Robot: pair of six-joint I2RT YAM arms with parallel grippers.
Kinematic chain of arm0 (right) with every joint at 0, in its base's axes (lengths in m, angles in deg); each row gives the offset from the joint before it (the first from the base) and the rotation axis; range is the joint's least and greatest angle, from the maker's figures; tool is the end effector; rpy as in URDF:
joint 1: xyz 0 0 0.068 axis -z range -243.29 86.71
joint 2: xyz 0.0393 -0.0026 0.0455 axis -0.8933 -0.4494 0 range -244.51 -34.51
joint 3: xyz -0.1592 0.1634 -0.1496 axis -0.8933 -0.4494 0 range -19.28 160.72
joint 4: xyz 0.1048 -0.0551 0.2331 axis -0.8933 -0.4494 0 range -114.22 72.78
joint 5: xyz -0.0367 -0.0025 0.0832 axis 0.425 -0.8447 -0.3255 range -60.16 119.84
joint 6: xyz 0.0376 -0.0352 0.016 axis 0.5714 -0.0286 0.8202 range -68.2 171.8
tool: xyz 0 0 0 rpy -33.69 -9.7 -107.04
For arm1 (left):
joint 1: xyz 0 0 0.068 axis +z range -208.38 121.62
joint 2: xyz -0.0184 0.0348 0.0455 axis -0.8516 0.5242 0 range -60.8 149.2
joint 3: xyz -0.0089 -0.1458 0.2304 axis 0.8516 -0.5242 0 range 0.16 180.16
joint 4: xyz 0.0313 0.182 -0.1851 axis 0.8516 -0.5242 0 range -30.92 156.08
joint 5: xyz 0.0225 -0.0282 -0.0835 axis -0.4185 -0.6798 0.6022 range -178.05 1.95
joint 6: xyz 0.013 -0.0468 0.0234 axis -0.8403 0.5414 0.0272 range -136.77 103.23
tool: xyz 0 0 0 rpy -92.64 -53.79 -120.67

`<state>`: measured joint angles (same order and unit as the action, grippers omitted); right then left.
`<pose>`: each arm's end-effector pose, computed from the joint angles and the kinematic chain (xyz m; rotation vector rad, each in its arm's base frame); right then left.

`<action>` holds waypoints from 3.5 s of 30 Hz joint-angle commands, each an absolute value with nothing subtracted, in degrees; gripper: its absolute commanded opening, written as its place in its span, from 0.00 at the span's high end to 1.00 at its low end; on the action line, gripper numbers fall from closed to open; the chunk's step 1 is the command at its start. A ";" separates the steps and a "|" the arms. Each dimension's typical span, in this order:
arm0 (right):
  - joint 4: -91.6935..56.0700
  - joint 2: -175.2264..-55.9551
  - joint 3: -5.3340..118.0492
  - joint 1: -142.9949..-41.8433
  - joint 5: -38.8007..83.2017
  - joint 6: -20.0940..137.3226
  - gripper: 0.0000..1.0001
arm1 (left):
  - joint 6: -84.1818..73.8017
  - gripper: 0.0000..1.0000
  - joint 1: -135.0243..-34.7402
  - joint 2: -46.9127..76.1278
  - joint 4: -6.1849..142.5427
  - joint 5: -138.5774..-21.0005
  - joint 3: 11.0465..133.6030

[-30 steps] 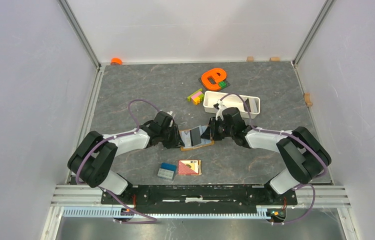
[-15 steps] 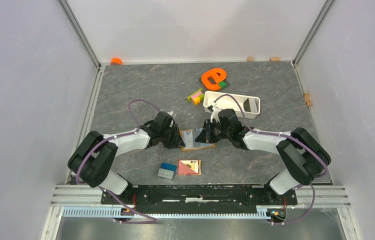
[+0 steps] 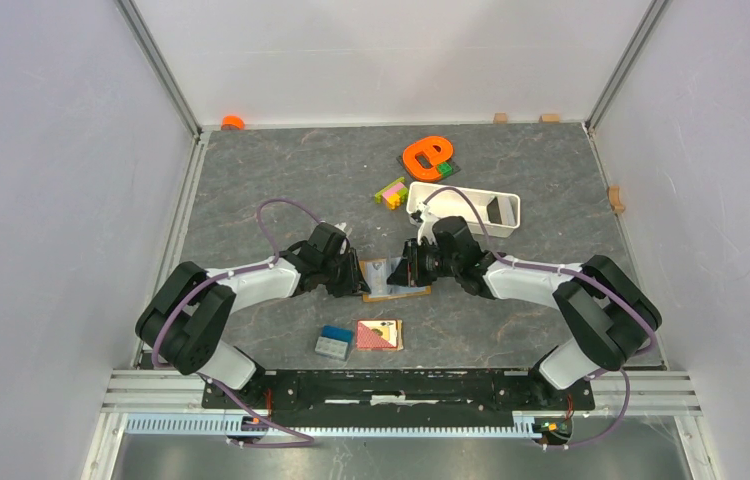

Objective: Put the credit cards into the card holder
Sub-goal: Insert the credit card into the card holder, then pick up the credit card from the storage box.

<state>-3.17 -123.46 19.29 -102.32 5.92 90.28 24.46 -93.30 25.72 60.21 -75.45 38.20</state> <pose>0.2265 0.2024 0.1639 -0.2688 2.4021 1.1581 0.2208 -0.1637 0.1449 -0.0527 2.6821 -0.7645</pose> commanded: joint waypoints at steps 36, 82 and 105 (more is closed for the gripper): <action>-1.53 -123.84 24.09 -104.44 4.96 89.27 0.65 | 24.54 0.62 -93.52 20.51 59.67 -79.21 36.58; -43.41 -122.79 49.97 -77.37 41.94 55.07 0.37 | 1.83 0.04 -81.82 7.13 30.59 -82.66 61.48; -47.63 -140.49 60.70 -70.15 36.78 52.29 0.40 | 1.25 0.03 -77.89 8.17 32.49 -80.67 58.93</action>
<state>-47.78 -139.22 57.89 -70.38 35.95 52.97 3.74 -78.33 8.06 31.86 -81.46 59.27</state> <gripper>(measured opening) 0.595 0.971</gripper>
